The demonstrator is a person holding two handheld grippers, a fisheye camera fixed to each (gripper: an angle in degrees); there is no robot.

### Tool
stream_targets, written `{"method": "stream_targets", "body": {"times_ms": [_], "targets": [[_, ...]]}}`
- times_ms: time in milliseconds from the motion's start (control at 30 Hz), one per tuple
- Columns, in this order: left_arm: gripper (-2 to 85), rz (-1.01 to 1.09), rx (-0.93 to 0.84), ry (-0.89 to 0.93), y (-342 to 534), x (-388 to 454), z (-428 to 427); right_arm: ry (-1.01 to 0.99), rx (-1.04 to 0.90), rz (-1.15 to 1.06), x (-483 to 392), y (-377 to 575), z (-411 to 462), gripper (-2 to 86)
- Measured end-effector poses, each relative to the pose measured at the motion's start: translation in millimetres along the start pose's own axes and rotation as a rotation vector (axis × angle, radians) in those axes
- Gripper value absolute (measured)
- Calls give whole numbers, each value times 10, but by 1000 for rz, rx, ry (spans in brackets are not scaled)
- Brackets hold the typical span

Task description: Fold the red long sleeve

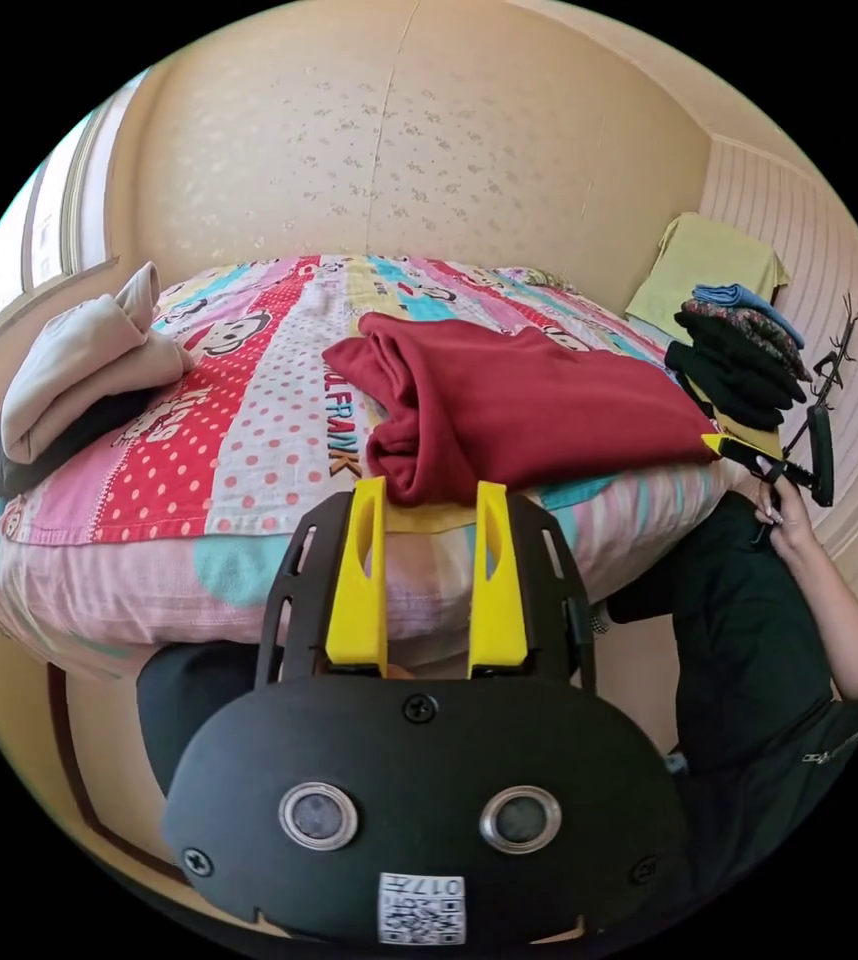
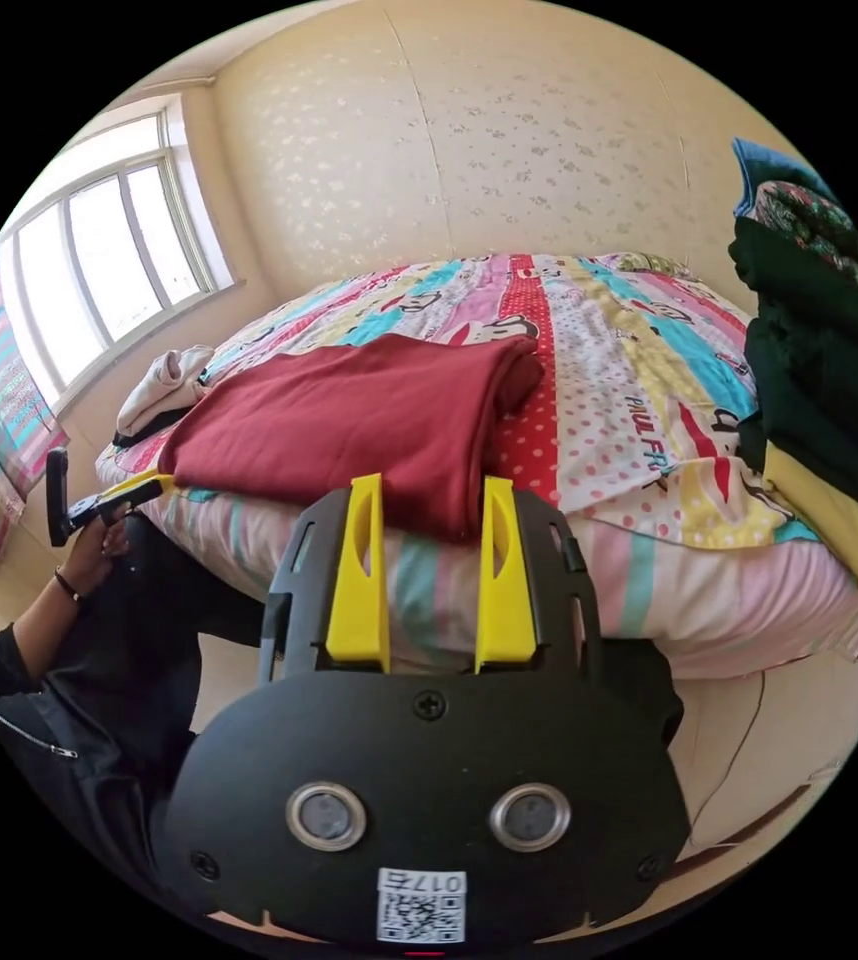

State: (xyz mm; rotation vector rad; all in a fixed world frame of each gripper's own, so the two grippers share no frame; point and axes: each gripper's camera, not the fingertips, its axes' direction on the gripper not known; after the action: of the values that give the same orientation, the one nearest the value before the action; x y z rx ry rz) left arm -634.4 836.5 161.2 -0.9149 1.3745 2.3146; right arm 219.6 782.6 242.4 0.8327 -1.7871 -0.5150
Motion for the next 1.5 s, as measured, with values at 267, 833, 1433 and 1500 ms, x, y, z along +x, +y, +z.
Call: {"method": "stream_targets", "body": {"times_ms": [267, 833, 1433, 1500], "targets": [[44, 39, -10, -2, -29, 97, -89, 1, -106, 99, 209, 11, -94, 45], [-3, -11, -25, -173, -412, 424, -468, 120, -149, 148, 326, 44, -101, 72], [49, 244, -96, -159, -1372, 551, 1194, 135, 139, -146, -299, -231, -126, 10], [50, 250, -98, -175, -1385, 603, 1217, 183, 176, -182, -337, -513, -78, 8]]}}
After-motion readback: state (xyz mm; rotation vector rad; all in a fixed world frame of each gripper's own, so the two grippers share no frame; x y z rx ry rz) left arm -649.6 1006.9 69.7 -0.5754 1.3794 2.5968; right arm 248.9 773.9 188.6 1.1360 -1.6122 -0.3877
